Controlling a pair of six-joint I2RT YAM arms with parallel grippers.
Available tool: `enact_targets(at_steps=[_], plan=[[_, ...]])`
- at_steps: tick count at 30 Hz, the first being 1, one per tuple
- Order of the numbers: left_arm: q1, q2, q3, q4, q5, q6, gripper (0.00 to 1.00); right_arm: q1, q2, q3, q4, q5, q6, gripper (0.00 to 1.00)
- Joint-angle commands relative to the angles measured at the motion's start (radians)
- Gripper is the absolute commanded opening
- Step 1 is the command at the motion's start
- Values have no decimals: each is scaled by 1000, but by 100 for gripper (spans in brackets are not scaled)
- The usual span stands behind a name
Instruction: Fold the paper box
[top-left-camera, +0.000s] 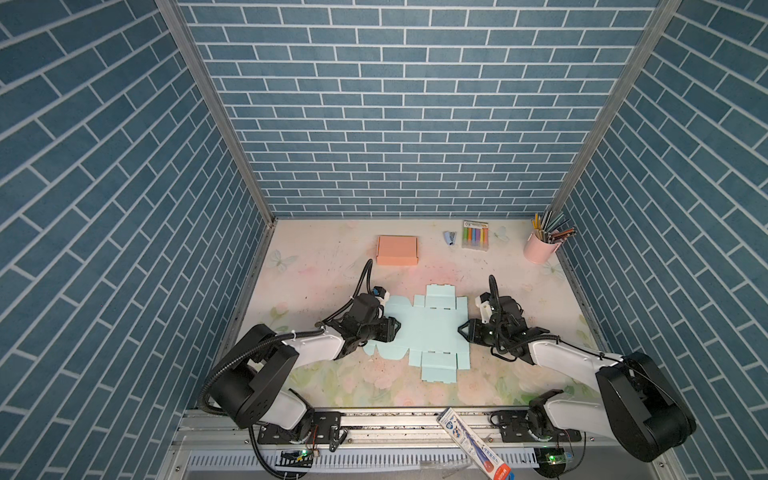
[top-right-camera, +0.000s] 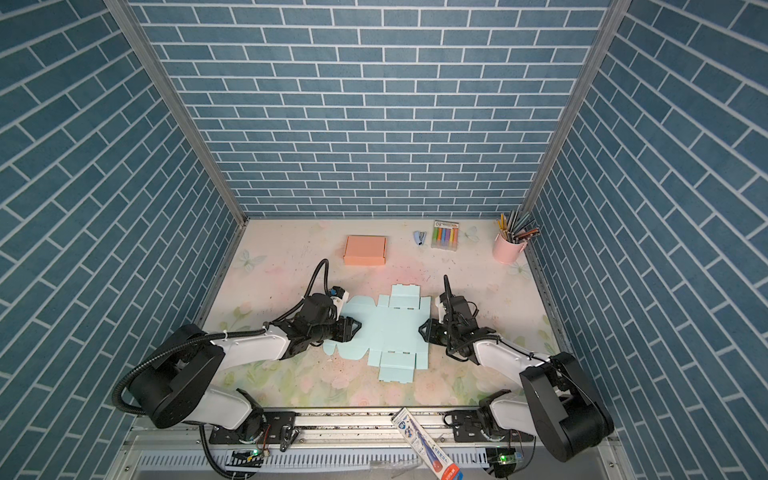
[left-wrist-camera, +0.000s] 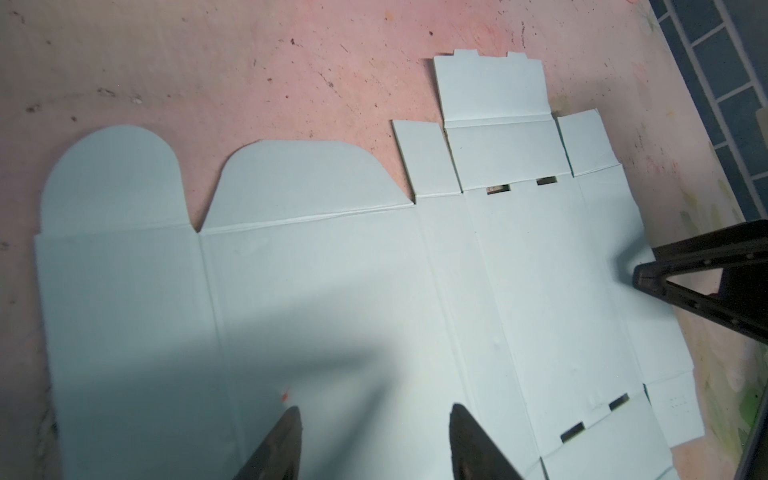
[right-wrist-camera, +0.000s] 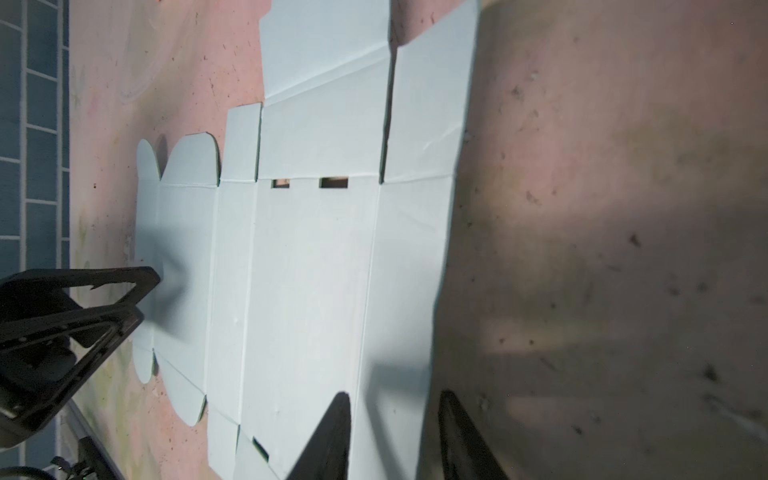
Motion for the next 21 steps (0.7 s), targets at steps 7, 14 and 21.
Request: enact_targets(at_steps=[7, 14, 21], plan=[[7, 32, -34, 68, 4, -5, 55, -6, -104, -66, 49, -50, 107, 31], [8, 14, -45, 67, 7, -5, 53, -23, -74, -79, 121, -92, 125, 24], [6, 5, -59, 76, 15, -15, 52, -37, -58, -66, 127, -88, 104, 13]])
